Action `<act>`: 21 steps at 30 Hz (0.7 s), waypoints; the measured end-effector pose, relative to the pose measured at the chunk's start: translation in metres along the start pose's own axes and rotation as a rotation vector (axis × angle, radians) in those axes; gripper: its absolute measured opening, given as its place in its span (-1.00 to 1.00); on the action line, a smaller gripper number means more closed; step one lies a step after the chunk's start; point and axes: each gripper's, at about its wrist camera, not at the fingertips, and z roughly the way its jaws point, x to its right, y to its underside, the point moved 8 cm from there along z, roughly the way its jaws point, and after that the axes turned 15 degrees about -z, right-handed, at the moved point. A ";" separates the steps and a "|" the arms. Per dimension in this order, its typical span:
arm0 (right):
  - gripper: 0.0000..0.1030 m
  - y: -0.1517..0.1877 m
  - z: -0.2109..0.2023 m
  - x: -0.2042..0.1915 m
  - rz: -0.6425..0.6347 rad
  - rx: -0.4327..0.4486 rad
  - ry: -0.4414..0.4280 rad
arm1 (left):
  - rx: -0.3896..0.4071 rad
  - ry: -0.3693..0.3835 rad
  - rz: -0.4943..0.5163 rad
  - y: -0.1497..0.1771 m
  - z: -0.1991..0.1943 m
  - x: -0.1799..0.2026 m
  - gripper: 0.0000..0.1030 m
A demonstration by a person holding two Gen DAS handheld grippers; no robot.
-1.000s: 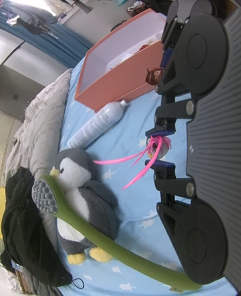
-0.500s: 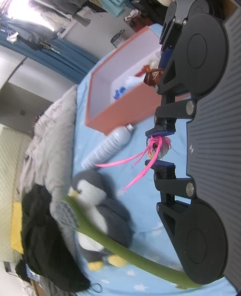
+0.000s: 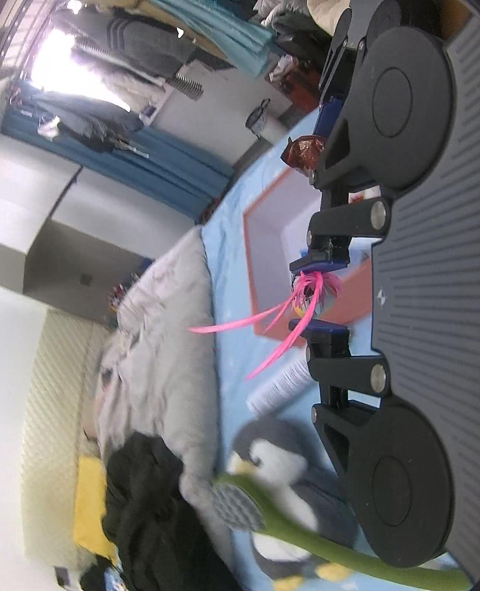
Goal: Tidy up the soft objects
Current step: 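Lift the trinket and candy wrapper and carry them over the pink box, then open both tools to drop the trinket and candy wrapper into the box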
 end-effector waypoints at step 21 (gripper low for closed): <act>-0.12 0.052 0.076 0.109 0.113 -0.217 0.081 | -0.264 0.004 0.094 0.027 0.181 0.069 -0.41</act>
